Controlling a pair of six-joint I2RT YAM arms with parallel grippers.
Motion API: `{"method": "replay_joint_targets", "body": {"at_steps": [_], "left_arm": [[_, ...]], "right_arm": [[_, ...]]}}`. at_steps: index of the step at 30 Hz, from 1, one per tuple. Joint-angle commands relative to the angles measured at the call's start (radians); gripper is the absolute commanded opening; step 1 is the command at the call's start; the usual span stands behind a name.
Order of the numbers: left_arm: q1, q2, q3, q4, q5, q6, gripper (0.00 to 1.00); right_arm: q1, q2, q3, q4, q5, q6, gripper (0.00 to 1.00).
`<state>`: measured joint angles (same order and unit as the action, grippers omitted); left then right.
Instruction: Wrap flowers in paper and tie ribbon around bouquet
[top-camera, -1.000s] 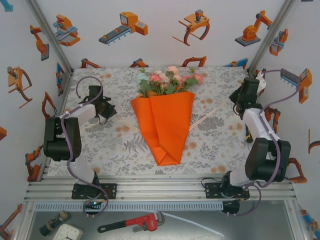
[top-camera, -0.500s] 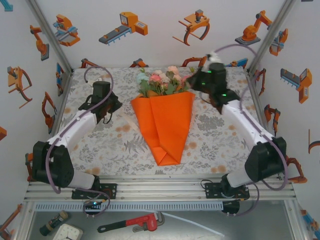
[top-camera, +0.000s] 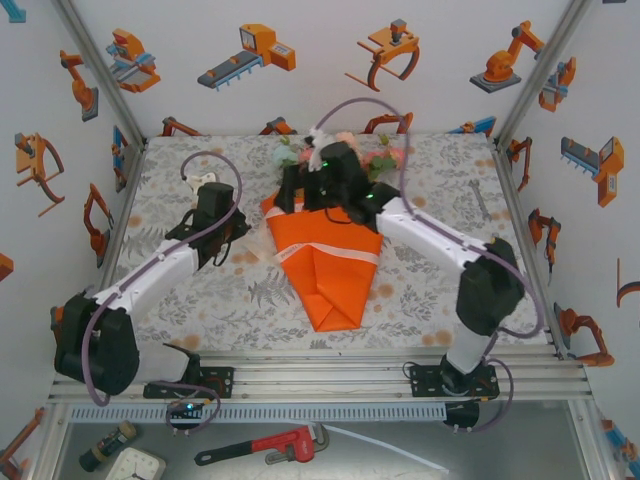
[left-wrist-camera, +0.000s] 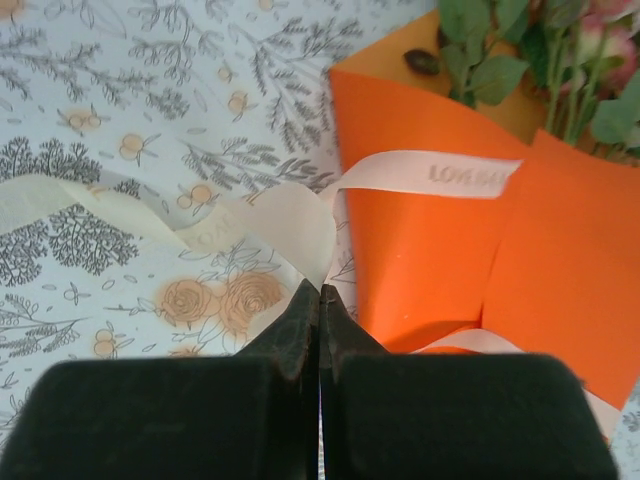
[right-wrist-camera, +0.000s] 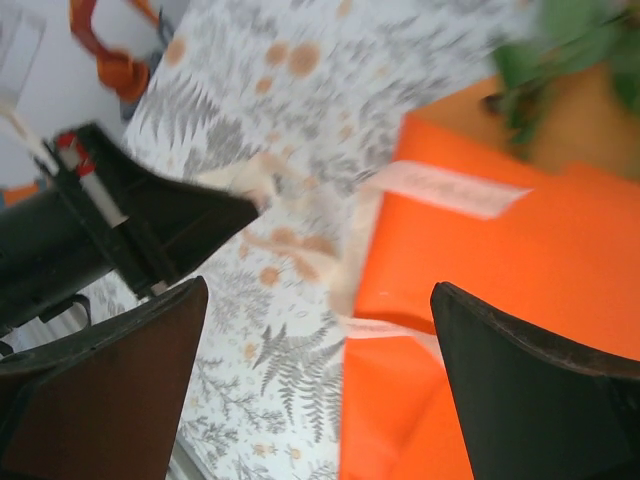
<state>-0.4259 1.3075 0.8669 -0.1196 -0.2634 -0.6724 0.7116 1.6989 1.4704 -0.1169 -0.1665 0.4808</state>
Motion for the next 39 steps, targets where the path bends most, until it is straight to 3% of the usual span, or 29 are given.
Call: {"method": "replay_joint_targets", "body": {"at_steps": [1, 6, 10, 11, 13, 16, 21, 25, 30, 34, 36, 39], "left_arm": [[-0.015, -0.062, -0.018, 0.096, -0.007, 0.060, 0.05], [-0.170, -0.080, 0.046, 0.216, 0.197, 0.345, 0.08], [-0.351, 0.080, 0.211, 0.196, 0.333, 0.563, 0.17], [-0.387, 0.133, 0.253, 0.190, 0.333, 0.611, 0.22], [-0.454, 0.286, 0.360, 0.184, 0.283, 0.695, 0.43], [-0.496, 0.468, 0.499, 0.170, 0.217, 0.780, 0.67], [-0.503, 0.495, 0.533, 0.221, 0.185, 0.799, 0.87], [-0.491, 0.439, 0.543, 0.117, 0.172, 0.877, 0.93], [-0.430, 0.412, 0.609, -0.237, 0.276, 0.967, 0.91], [-0.376, 0.496, 0.716, -0.501, 0.384, 0.990, 0.86], [-0.366, 0.536, 0.732, -0.522, 0.366, 0.962, 0.83], [-0.338, 0.512, 0.672, -0.413, 0.408, 0.882, 0.82]], "right_arm": [[-0.071, -0.122, -0.072, 0.019, 0.025, 0.006, 0.83], [-0.167, -0.268, -0.241, 0.036, 0.073, 0.049, 0.81], [-0.228, -0.373, -0.353, 0.029, 0.136, 0.109, 0.80], [-0.234, -0.397, -0.373, 0.019, 0.163, 0.112, 0.80], [-0.245, -0.452, -0.405, -0.028, 0.250, 0.119, 0.80], [-0.281, -0.544, -0.467, -0.131, 0.416, 0.188, 0.80], [-0.371, -0.646, -0.541, -0.228, 0.432, 0.206, 0.79], [-0.394, -0.672, -0.551, -0.240, 0.426, 0.163, 0.79], [-0.406, -0.617, -0.532, -0.229, 0.330, 0.105, 0.79], [-0.447, -0.537, -0.495, -0.224, 0.117, 0.035, 0.79], [-0.459, -0.475, -0.455, -0.209, -0.026, -0.014, 0.78], [-0.430, -0.357, -0.372, -0.184, -0.174, -0.091, 0.72]]}}
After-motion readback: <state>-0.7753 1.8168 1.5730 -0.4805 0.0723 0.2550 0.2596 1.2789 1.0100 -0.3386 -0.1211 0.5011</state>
